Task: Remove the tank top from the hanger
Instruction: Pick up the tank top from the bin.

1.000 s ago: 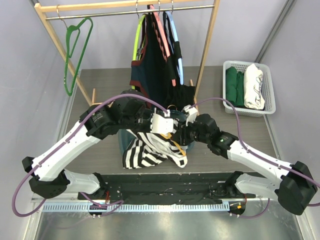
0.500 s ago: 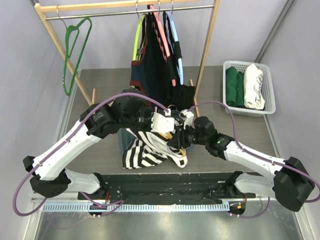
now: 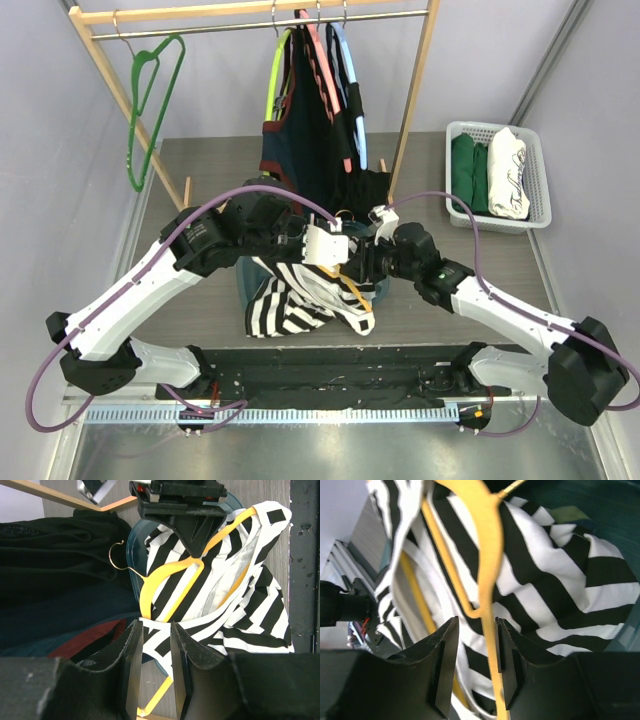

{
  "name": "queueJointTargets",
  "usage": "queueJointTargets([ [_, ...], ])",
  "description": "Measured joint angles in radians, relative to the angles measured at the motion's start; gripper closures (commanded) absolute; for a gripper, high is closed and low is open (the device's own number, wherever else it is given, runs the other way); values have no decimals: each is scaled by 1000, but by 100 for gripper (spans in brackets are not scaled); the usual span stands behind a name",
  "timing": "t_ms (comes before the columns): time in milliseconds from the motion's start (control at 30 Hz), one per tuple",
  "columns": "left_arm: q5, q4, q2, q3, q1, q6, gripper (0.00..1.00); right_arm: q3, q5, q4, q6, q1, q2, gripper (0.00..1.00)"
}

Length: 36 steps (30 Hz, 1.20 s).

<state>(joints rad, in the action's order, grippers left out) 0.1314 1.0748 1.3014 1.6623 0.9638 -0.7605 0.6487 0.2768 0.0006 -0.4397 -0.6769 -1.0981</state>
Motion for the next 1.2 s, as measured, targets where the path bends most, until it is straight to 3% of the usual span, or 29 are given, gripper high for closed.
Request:
queueJointTargets([
  [400, 1, 1, 0, 0, 0, -5, 66, -41, 55, 28, -20, 11, -68, 61],
  [600, 1, 1, 0, 2, 0, -6, 66, -64, 130, 99, -59, 14, -111, 81],
  [700, 1, 3, 0, 4, 0, -6, 66, -72, 164, 117, -71, 13, -113, 97],
  [967, 0, 5, 0, 5, 0, -6, 64, -53, 200, 68, -71, 13, 0, 99],
  [1067, -5, 8, 0, 10, 0, -5, 45, 10, 190, -28, -42, 13, 68, 99],
  [1100, -8, 8, 1, 16, 0, -2, 24, 37, 184, -63, -28, 13, 87, 99],
  [1200, -6, 5, 1, 36, 0, 21, 1, 137, 159, -165, 32, 10, 148, 99],
])
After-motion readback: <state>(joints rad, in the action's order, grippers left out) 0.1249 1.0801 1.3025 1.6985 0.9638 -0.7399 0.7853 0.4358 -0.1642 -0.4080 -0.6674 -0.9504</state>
